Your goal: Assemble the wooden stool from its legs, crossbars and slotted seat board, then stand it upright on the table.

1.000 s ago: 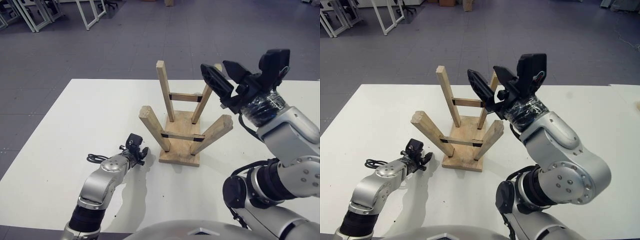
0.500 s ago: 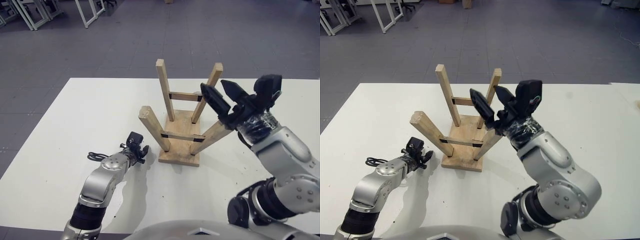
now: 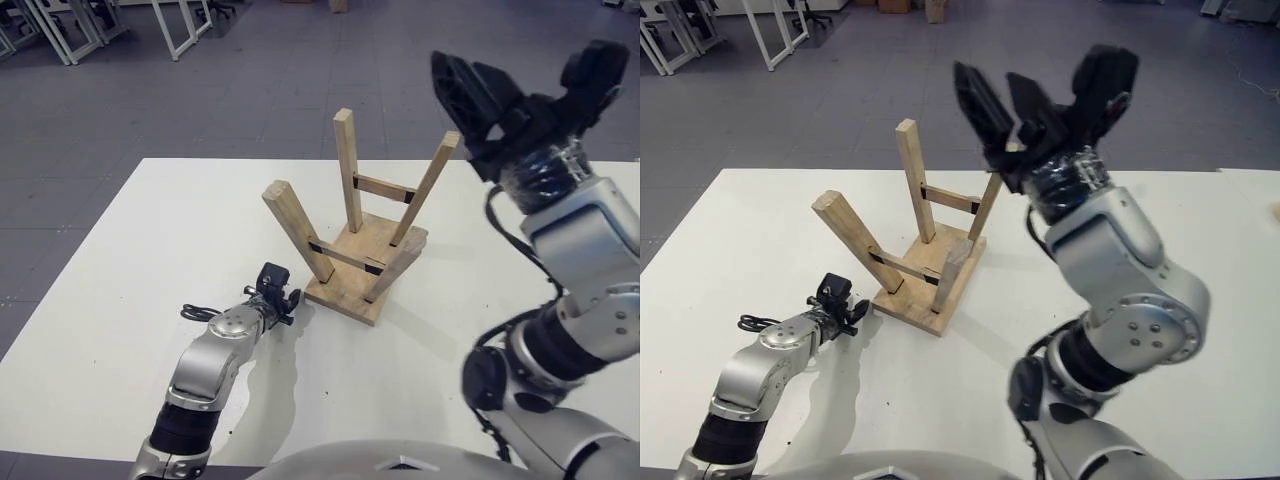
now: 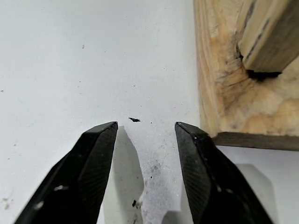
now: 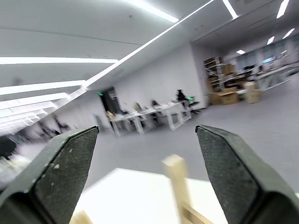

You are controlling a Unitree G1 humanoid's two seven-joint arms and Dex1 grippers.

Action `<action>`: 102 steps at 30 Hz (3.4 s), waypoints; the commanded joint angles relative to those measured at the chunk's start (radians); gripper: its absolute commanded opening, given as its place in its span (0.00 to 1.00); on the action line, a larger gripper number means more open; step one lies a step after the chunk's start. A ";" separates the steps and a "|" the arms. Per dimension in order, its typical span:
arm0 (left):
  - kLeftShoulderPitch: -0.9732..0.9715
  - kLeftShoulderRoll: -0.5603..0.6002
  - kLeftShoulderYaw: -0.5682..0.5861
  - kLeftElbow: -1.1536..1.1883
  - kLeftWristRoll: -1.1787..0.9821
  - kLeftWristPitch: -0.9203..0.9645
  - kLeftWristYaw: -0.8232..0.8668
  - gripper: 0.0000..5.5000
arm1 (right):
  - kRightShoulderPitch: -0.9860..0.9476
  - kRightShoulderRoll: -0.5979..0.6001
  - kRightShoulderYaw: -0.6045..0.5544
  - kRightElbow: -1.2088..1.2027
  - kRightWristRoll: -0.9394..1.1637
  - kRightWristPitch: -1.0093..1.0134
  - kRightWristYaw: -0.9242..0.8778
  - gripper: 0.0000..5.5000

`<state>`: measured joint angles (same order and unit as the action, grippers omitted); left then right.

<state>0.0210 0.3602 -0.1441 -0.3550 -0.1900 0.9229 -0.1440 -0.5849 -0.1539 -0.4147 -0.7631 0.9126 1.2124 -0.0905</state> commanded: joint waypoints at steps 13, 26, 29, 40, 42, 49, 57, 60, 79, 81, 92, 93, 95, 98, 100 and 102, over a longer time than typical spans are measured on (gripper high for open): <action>0.111 -0.119 0.319 0.100 0.119 -0.283 0.241 0.42 | 0.162 -0.202 0.572 -0.036 -0.189 -0.194 0.354 0.70; -0.117 0.364 0.541 0.225 -0.194 -0.295 -0.426 0.45 | 0.426 -0.649 0.290 0.115 0.036 -0.143 0.845 0.70; -0.107 0.545 0.554 0.284 -0.246 -0.277 -0.661 0.55 | 0.417 -0.760 0.281 0.278 -0.077 -0.246 0.957 0.78; -0.483 0.701 0.293 0.407 -0.338 -0.288 -1.159 0.69 | 0.062 -0.725 0.488 0.610 -0.348 -0.502 1.150 0.99; -0.538 0.656 0.238 0.389 -0.334 -0.288 -1.152 0.69 | 0.002 -0.685 0.522 0.604 -0.362 -0.501 1.146 0.99; -0.614 0.697 0.145 0.505 -0.236 -0.371 -1.234 0.69 | -0.030 -0.648 0.525 0.597 -0.376 -0.501 1.157 0.99; -0.653 0.795 0.127 0.556 -0.224 -0.389 -1.446 0.69 | 0.006 -0.602 0.528 0.584 -0.424 -0.567 1.121 0.99; -0.612 0.821 0.141 0.457 -0.282 -0.333 -1.464 0.69 | 0.016 -0.589 0.520 0.595 -0.424 -0.574 1.113 0.99; -0.440 0.582 0.169 0.102 -0.441 -0.096 -1.038 0.69 | 0.007 -0.539 0.530 0.645 -0.398 -0.555 1.200 0.99; -0.470 0.537 0.151 0.114 -0.441 -0.098 -1.013 0.67 | 0.013 -0.532 0.519 0.641 -0.365 -0.537 1.213 0.96; -0.513 0.527 0.131 0.202 -0.486 -0.106 -1.125 0.34 | 0.118 -0.561 0.515 0.435 -0.194 -0.375 1.267 0.58; -0.514 0.533 0.126 0.214 -0.484 -0.112 -1.147 0.33 | 0.130 -0.569 0.512 0.422 -0.187 -0.368 1.267 0.55; -0.505 0.542 0.116 0.225 -0.480 -0.116 -1.176 0.32 | 0.145 -0.582 0.498 0.405 -0.166 -0.341 1.255 0.49; -0.459 0.550 0.111 0.184 -0.504 -0.081 -1.185 0.32 | 0.164 -0.585 0.458 0.373 -0.109 -0.258 1.197 0.43; -0.430 0.550 0.122 0.144 -0.550 -0.016 -1.159 0.32 | 0.172 -0.579 0.420 0.352 -0.045 -0.164 1.131 0.43; -0.420 0.544 0.149 0.104 -0.622 0.084 -1.117 0.32 | 0.166 -0.560 0.384 0.331 0.012 -0.057 1.031 0.43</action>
<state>-0.4347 0.9009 0.0091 -0.2351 -0.7478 0.8802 -1.2947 -0.4166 -0.7231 -0.0004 -0.4019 0.8739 1.0663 1.0165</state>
